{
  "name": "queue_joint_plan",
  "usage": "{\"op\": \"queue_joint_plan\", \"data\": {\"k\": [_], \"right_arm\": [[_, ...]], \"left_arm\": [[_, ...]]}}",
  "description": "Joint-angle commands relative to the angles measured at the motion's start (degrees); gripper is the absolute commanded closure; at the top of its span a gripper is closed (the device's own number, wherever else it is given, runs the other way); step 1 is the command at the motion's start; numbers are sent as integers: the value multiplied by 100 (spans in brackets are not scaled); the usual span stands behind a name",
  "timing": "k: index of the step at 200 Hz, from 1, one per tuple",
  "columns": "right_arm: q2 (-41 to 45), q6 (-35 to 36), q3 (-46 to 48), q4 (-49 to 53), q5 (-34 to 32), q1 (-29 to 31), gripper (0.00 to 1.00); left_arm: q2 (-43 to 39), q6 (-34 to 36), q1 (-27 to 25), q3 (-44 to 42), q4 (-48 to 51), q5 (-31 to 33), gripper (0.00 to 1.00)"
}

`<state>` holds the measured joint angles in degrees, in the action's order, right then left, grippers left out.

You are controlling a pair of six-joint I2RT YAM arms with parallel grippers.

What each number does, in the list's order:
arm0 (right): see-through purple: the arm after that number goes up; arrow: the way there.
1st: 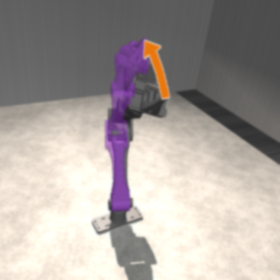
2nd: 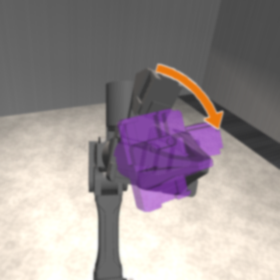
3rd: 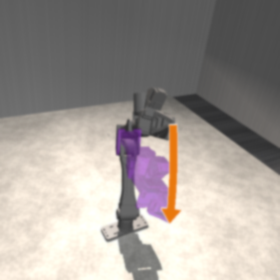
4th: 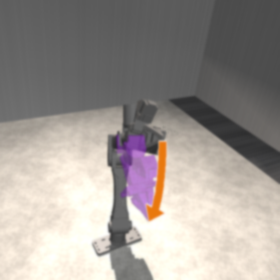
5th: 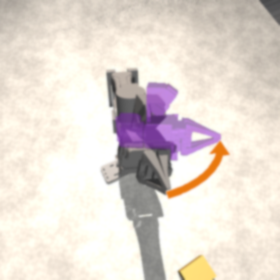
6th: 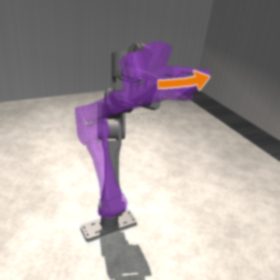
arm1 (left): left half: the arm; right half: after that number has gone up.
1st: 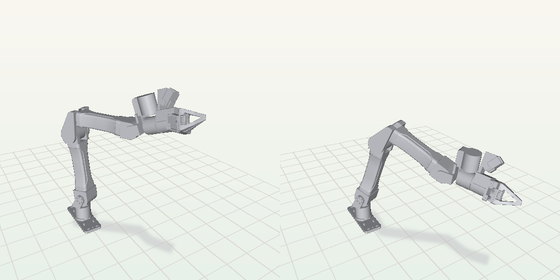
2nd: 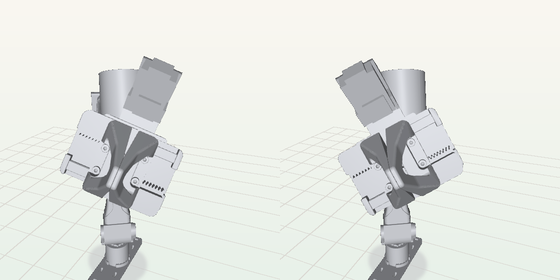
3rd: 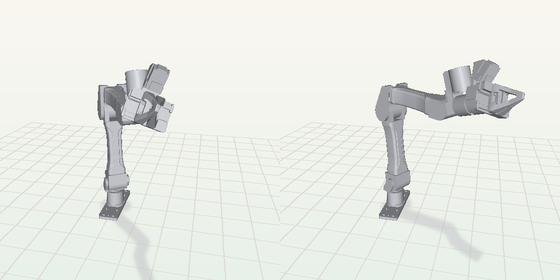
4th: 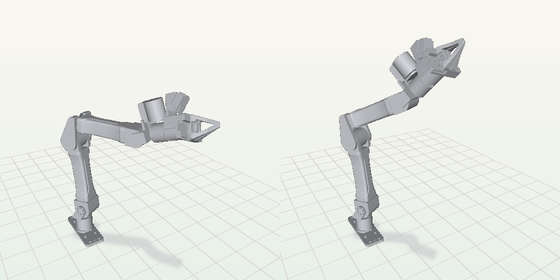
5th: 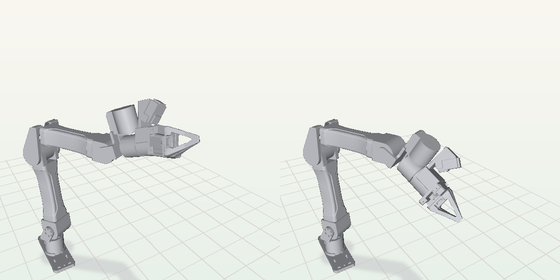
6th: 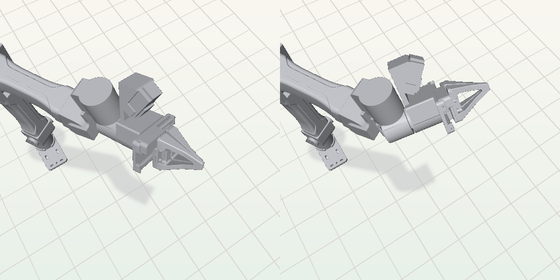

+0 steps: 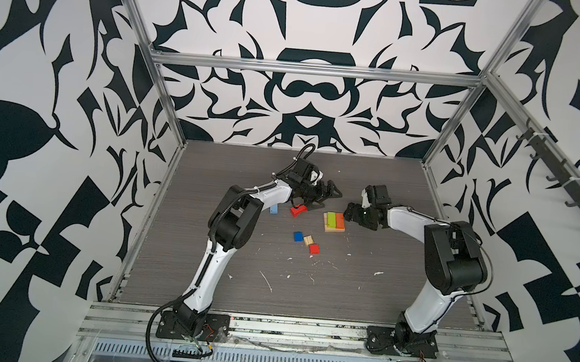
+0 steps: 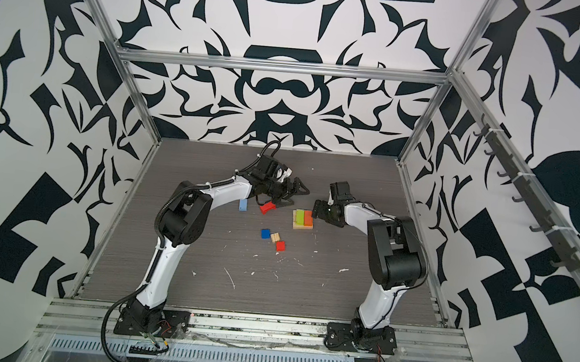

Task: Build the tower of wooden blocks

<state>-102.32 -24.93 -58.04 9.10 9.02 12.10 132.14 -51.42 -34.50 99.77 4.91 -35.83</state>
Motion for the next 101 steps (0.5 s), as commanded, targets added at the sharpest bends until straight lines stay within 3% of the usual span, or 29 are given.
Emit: {"op": "queue_joint_plan", "data": {"k": [1,31,64,101], "right_arm": [[11,74,-120,-40,85,38,17],[61,34,-92,-23,-40,38,17],[81,-3,-91,-14,-110,41,17],[87,-50,-84,-34,-150,38,17]], "left_arm": [[-318,19,14,-159,-25,-36,1],[-505,65,14,-332,63,-51,0],[-764,436,12,-442,805,208,1],[-1016,368,-12,-819,786,218,1]]}}
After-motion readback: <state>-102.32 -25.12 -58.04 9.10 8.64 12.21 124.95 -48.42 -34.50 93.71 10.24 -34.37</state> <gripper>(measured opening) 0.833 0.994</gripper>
